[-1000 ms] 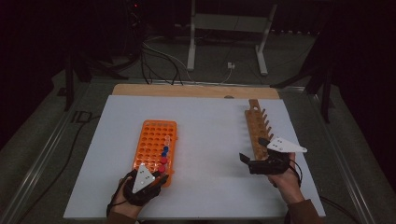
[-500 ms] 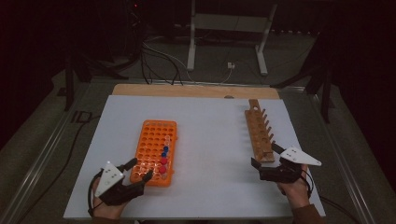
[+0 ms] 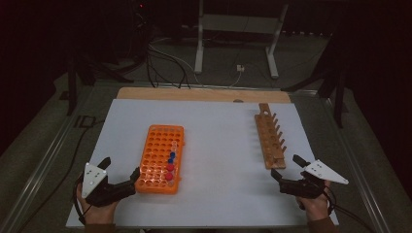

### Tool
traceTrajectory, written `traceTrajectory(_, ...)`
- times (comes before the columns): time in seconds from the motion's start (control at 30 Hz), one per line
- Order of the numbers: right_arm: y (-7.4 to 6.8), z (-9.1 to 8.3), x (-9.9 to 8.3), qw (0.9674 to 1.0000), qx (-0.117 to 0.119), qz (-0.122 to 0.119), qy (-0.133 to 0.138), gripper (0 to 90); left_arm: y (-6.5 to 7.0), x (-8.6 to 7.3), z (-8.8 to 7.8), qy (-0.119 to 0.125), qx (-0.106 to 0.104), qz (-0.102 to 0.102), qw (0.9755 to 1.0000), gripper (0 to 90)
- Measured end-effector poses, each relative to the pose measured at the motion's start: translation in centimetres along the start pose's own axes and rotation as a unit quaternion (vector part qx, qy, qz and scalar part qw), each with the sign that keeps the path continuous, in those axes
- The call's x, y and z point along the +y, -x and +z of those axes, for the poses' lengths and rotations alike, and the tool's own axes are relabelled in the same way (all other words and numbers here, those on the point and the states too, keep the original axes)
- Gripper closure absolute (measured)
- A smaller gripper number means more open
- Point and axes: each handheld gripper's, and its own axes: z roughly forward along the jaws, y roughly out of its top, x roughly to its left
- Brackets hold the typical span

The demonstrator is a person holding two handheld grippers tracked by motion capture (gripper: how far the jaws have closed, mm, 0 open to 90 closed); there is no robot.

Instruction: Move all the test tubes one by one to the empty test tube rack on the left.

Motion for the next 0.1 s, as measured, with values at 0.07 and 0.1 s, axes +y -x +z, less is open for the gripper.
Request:
traceTrajectory(0.07,0.11,-0.03,-0.06,1.0000,0.000,0.002,0.000,1.0,-0.14,-0.04,-0.01,0.000,-0.001,-0.005,1.0000,0.3)
traceTrajectory(0.1,0.16,-0.01,-0.12,1.0000,-0.002,0.002,-0.001,1.0,-0.16,-0.05,0.00,0.001,-0.001,-0.006,1.0000,0.3)
